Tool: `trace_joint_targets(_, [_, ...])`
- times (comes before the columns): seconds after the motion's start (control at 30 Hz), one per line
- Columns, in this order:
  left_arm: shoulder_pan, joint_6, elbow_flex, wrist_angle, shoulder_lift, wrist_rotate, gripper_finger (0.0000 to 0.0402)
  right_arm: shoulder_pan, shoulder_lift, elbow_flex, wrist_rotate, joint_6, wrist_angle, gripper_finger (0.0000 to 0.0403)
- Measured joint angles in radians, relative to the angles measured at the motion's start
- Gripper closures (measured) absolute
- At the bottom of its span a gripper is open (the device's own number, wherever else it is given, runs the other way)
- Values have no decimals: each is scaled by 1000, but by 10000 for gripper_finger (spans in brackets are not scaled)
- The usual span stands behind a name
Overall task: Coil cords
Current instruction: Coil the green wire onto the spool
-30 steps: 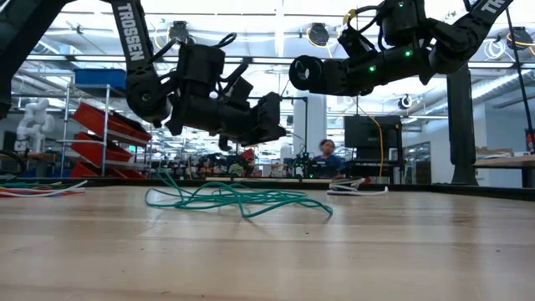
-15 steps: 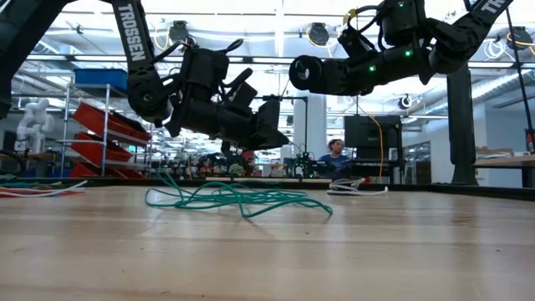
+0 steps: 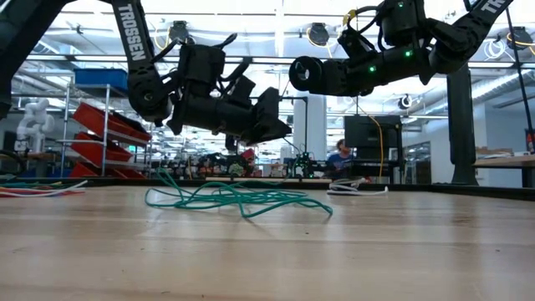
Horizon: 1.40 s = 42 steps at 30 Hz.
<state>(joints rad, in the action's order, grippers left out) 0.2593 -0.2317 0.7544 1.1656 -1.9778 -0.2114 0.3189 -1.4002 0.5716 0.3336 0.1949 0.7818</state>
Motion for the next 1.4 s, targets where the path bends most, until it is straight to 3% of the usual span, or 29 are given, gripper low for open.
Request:
trace_joint_targets(0.43, [6, -51, 0, -87, 0, -84, 309, 0, 0, 0, 0, 0, 0, 403])
trace_joint_targets(0.63, [8, -50, 0, -74, 0, -104, 361, 0, 0, 0, 0, 0, 0, 403])
trace_joint_targets(0.8, [9, -46, 7, -73, 0, -105, 396, 0, 0, 0, 0, 0, 0, 403])
trace_joint_targets(1.4, [-6, 10, 39, -79, 0, -22, 400, 0, 0, 0, 0, 0, -1, 403])
